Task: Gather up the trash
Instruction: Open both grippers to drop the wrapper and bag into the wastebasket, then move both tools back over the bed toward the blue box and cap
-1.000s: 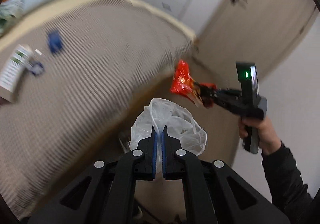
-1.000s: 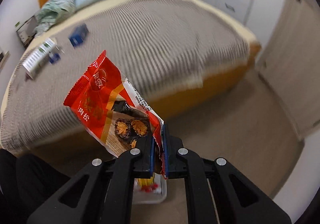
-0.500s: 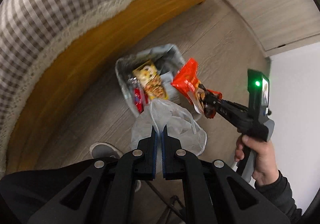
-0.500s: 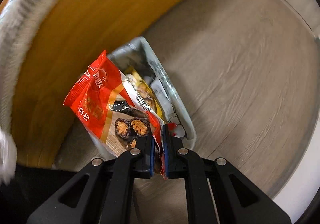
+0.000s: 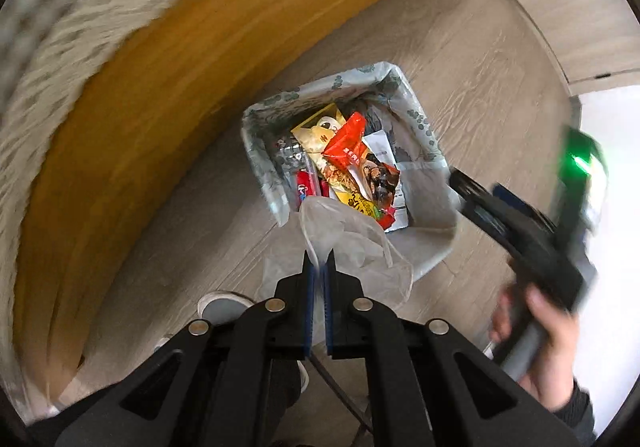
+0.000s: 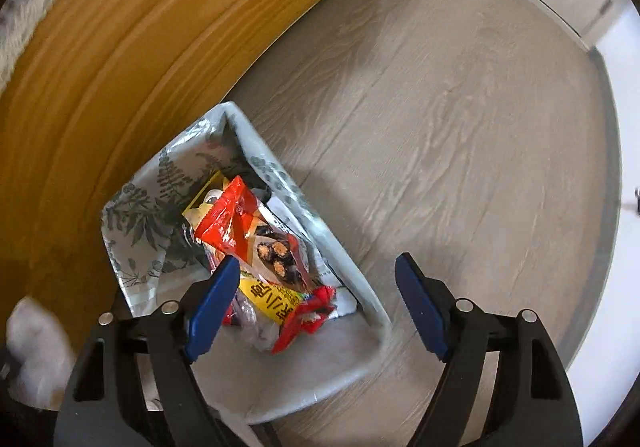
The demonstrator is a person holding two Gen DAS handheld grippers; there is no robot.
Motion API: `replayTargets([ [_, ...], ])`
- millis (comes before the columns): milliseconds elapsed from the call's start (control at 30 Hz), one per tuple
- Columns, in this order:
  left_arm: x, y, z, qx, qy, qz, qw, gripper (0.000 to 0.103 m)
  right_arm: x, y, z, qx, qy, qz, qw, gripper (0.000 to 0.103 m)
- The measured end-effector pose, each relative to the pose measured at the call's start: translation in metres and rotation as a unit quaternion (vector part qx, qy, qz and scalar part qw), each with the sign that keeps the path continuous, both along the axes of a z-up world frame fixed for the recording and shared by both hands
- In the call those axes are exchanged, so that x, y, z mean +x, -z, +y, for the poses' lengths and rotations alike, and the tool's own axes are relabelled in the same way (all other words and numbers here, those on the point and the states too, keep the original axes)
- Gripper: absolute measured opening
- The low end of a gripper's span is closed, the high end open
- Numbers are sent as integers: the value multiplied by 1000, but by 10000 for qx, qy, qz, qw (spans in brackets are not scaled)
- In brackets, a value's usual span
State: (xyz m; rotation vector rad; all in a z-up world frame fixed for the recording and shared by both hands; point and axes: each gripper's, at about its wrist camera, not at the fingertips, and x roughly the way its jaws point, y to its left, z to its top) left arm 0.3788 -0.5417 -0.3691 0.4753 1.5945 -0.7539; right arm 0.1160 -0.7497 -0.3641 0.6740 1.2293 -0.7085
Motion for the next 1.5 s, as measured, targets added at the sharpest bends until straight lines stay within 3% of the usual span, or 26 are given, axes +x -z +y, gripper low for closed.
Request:
replayTargets([
  [100, 7, 25, -11, 107, -161, 434, 9989, 3, -23, -5, -4, 179, 265, -107, 9994, 76],
  [167, 12, 40, -18, 241, -276, 390, 9986, 40, -40, -7, -1, 277, 353, -153, 9989, 76],
  [200, 14, 45, -19, 283, -371, 333, 9984, 77, -45, -8, 1, 311, 341, -140, 9988, 76],
  [233, 17, 47, -19, 246, -519, 286, 9979, 85, -48, -7, 2, 314, 319, -88, 9990, 76],
  [433, 21, 44, -14, 280, -657, 185, 9973, 85, -44, 6, 8, 394, 141, 180, 9990, 76],
  [633, 11, 43, -16, 417, -314, 47, 9986, 85, -22, 9, 23, 458, -153, 283, 9984, 76],
  [800, 4, 35, -19, 288, 22, 0, 9996, 85, -14, 3, 31, 291, -323, 394, 9983, 76],
  [1033, 4, 12, -11, 179, 109, -245, 9995, 85, -19, -22, 31, 26, -321, 516, 9982, 76],
  [1133, 3, -10, -6, -50, 179, -448, 9988, 85, -23, -36, 31, -67, -260, 437, 9987, 76],
  [1267, 5, -66, 13, -867, 9, -558, 9947, 85, -22, -61, 34, -255, -223, 236, 9991, 76],
  [1400, 14, -127, 43, -1638, -192, -718, 9837, 85, -10, -98, 40, -596, -289, -50, 9978, 76],
  [1500, 27, -174, 71, -2007, -318, -1133, 9726, 85, 6, -128, 50, -878, -425, -360, 9946, 76],
])
